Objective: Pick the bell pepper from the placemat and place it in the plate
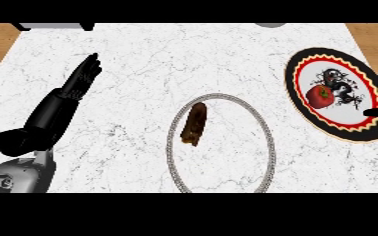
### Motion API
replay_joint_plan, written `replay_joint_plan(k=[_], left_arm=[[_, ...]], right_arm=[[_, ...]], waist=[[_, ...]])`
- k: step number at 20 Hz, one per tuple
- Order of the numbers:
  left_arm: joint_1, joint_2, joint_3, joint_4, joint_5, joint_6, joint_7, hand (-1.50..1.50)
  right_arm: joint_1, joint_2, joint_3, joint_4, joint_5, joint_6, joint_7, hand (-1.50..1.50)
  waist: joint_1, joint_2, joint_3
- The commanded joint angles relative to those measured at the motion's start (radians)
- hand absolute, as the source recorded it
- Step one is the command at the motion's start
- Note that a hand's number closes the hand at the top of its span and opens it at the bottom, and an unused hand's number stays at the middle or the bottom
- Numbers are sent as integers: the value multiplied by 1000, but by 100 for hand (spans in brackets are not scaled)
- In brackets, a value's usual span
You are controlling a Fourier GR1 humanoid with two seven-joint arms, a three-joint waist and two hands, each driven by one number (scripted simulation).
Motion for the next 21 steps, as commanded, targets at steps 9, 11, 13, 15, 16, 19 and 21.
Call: replay_joint_plan(k=[9, 11, 13, 15, 16, 19, 21], left_arm=[[-19, -49, -19, 29, -43, 7, -16, 0], [-6, -19, 1, 46, -31, -26, -41, 0], [16, -28, -14, 0, -37, -19, -37, 0], [40, -19, -5, -23, -22, -31, -26, 0], [26, -42, -18, 6, -56, -2, -49, 0], [-30, -36, 1, 5, -31, -10, 11, 0], [9, -54, -12, 18, -49, 4, -26, 0]], right_arm=[[31, -206, -139, 251, -54, 480, -152, -150], [82, -211, -138, 250, -41, 492, -209, -150], [65, -254, -154, 266, -48, 519, -177, -150], [95, -234, -148, 253, -33, 502, -209, -150], [89, -251, -154, 249, -28, 497, -218, -150], [88, -260, -148, 222, -24, 522, -206, -150], [149, -262, -137, 195, -15, 552, -255, -150]], waist=[[15, 9, 3], [11, 9, 3], [23, 8, 4], [25, 6, 5], [19, 8, 5], [16, 7, 5], [2, 5, 5]])
